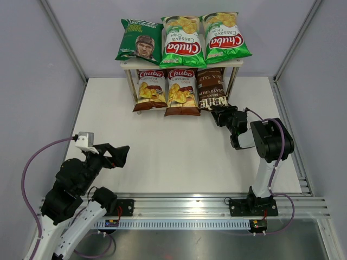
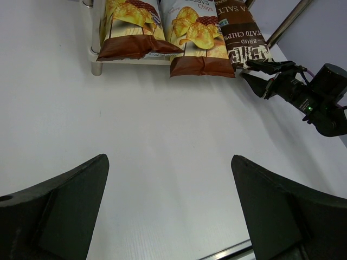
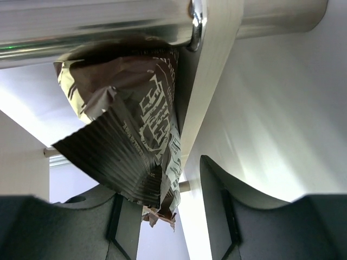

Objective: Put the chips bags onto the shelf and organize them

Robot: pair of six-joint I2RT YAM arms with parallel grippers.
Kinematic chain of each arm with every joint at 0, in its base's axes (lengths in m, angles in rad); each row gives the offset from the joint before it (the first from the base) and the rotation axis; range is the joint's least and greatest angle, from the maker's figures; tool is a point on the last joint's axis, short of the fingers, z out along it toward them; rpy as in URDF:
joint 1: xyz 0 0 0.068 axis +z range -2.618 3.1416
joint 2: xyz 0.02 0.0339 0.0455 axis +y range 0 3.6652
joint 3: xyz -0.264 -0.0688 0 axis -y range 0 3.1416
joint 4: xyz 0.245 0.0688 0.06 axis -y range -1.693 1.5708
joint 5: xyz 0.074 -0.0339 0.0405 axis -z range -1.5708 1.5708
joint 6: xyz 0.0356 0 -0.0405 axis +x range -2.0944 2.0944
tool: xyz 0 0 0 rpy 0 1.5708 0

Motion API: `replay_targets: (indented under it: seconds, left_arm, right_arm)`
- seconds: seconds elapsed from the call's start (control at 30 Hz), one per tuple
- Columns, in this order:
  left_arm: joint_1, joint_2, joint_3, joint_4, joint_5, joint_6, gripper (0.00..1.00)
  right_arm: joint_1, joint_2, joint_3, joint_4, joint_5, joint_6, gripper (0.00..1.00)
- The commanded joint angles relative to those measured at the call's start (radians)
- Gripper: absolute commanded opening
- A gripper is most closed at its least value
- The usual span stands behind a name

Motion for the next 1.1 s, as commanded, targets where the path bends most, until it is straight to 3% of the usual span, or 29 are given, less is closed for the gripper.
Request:
replay_targets:
  seconds: [0.0, 0.3, 0.5, 0.57, 0.67, 0.73, 0.77, 1.07]
  left_arm:
    - [-0.005, -0.011, 0.001, 0.047, 0.02, 0.022, 0.99]
    - [-0.005, -0.009, 0.0, 0.047, 0.018, 0.02, 0.99]
    - [-0.005, -0.009, 0.0, 0.048, 0.012, 0.019, 0.99]
    - [-0.006, -0.001, -0.002, 0.051, 0.009, 0.017, 0.99]
    - [-0.003, 0.023, 0.004, 0.048, -0.009, 0.013, 0.99]
    - [0.008, 0.035, 0.009, 0.042, -0.038, 0.008, 0.99]
    - [0.014, 0.046, 0.01, 0.041, -0.043, 0.01, 0.99]
    - [0.284, 0.127, 0.012, 0.062, 0.072, 0.033, 0.99]
  right_arm:
    - [0.0, 0.024, -0.005, 0.063, 0.01, 0.009, 0.51]
    - [-0.003, -0.052, 0.021, 0.042, -0.022, -0.016, 0.55]
    - [-0.011, -0.134, 0.012, 0.036, -0.037, -0.037, 0.64]
    - [-0.015, -0.164, 0.006, 0.034, -0.042, -0.049, 0.72]
    - [-0.025, -0.188, -0.003, 0.025, -0.083, -0.06, 0.73]
    - [-0.031, -0.208, -0.015, 0.019, -0.108, -0.077, 0.81]
    - [-0.037, -0.216, -0.018, 0.01, -0.138, -0.084, 0.99]
    - [-0.075, -0.421, -0.121, -0.191, -0.18, -0.187, 1.0]
